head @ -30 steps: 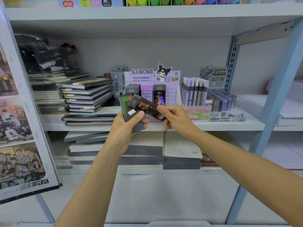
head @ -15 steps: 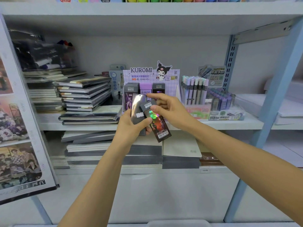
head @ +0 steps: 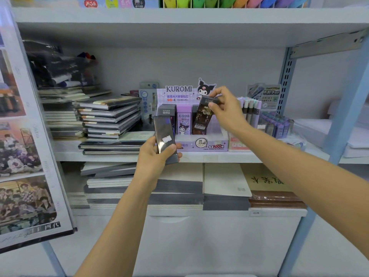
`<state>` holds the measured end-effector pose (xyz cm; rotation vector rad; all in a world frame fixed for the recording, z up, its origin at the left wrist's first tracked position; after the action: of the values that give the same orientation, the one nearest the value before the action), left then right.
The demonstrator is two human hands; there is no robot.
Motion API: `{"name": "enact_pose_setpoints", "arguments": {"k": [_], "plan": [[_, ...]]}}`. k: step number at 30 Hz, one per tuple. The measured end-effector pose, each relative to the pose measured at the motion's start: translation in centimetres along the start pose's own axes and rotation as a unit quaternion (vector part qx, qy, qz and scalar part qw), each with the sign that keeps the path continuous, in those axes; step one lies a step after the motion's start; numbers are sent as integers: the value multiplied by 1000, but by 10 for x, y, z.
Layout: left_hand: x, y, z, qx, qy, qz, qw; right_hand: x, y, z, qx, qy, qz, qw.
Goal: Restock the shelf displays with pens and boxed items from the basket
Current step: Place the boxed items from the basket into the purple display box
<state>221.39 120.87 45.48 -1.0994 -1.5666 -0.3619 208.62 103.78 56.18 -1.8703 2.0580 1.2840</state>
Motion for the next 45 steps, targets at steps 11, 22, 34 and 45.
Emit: {"name": "enact_pose_setpoints", "arguments": {"k": [11, 22, 34, 45], "plan": [[1, 1, 0, 1, 0, 25, 1000, -4, -13, -10, -70, 29, 104, 992], [-6, 2, -2, -9, 18, 14, 1000, -2, -28, -2, 21, 73, 231, 970], [-11, -13, -1, -53, 28, 11, 998, -31, -20, 33, -19, 61, 2, 998], [-27, -13, 1, -29, 75, -29, 996, -11, -28, 61, -65, 4, -144, 987]]}}
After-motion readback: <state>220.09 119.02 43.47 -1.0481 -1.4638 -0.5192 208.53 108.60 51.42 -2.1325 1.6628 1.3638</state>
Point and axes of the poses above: each hand's wrist, its own z-axis away from the middle knuckle, its own y-axis out of the back of the hand, x = y × z, the point moved 10 cm from there along -z, towards the middle knuckle, and after that the axes turned 13 degrees about z, right-handed, at the moved point
